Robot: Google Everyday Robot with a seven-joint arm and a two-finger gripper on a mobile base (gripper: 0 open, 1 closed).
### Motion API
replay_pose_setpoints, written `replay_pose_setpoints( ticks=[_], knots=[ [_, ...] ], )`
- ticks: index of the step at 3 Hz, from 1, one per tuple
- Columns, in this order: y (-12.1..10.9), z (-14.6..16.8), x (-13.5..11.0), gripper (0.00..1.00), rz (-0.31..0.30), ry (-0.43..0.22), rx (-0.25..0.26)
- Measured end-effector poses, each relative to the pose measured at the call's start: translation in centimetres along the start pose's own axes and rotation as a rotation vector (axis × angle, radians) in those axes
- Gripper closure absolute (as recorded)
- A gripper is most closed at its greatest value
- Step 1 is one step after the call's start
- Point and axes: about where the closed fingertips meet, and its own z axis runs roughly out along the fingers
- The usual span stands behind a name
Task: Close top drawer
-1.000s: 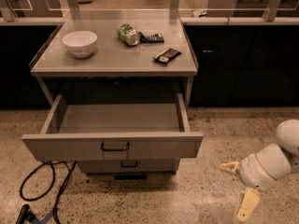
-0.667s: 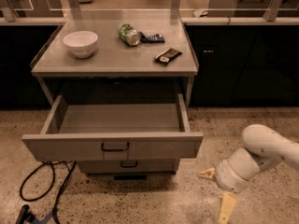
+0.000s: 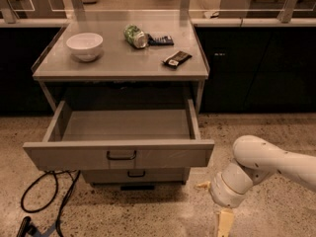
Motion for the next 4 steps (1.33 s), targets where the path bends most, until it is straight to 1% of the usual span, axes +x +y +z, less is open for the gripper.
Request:
replay_pose_setpoints(
  ticks=[1, 2, 3, 4],
  knots=[
    [-0.4, -1.2, 0.4, 0.0, 0.017, 0.013, 0.04],
    [-3.4, -3.4, 0.6, 0.0, 0.01, 0.008, 0.085],
    [-8.3, -5.8, -1.3, 0.0, -0.015, 0.014, 0.123],
    [-8.9, -6.0, -1.9, 0.0, -0.025, 0.017, 0.127]
  ],
)
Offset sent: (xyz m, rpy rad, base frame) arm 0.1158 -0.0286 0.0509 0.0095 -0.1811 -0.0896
